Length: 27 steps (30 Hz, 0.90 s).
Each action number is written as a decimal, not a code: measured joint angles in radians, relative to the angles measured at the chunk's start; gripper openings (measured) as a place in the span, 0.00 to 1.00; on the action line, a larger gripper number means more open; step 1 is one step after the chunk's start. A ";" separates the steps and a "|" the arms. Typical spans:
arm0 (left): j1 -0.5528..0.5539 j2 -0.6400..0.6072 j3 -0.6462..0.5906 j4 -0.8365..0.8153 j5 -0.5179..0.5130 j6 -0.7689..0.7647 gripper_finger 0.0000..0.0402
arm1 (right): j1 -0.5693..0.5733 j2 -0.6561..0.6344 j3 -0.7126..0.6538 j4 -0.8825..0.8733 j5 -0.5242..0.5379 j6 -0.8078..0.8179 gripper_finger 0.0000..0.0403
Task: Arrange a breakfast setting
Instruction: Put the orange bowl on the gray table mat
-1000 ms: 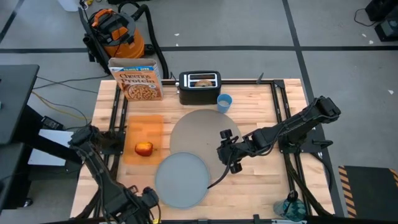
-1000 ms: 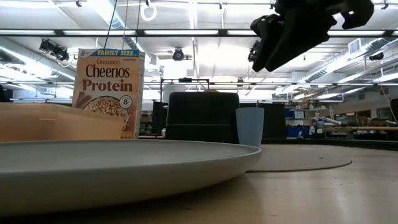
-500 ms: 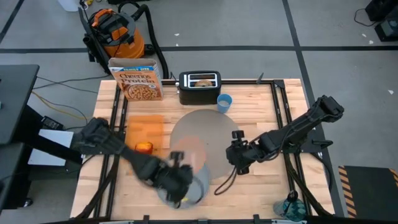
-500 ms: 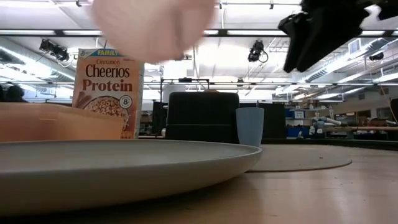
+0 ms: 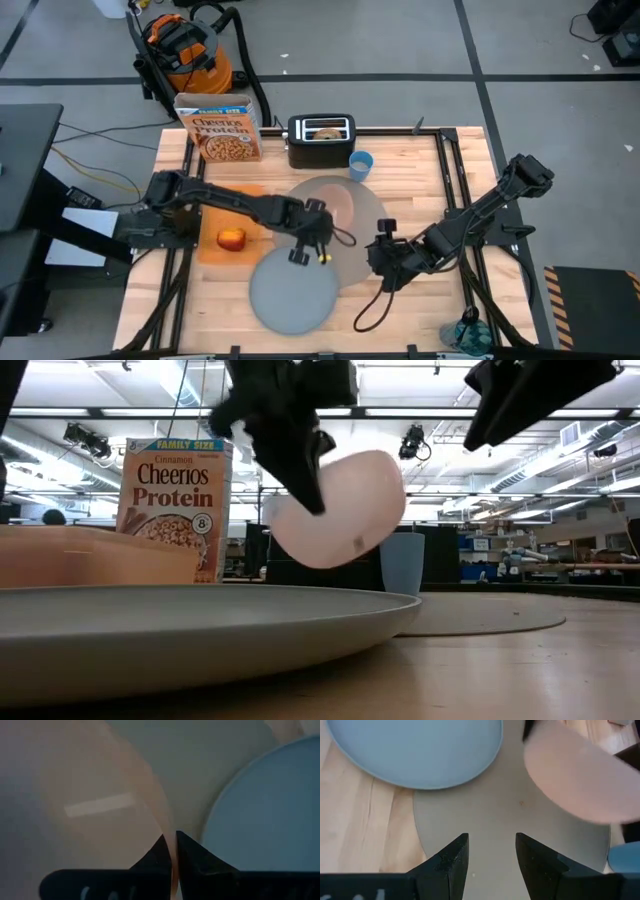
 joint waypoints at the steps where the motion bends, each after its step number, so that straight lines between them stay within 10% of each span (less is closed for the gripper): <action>1: 0.006 0.000 -0.013 0.021 0.012 0.024 0.04 | 0.000 0.000 -0.006 0.018 0.000 0.000 0.42; 27: -0.013 0.278 0.354 -0.382 -0.073 0.127 0.04 | -0.002 0.000 -0.092 0.094 -0.012 -0.054 0.42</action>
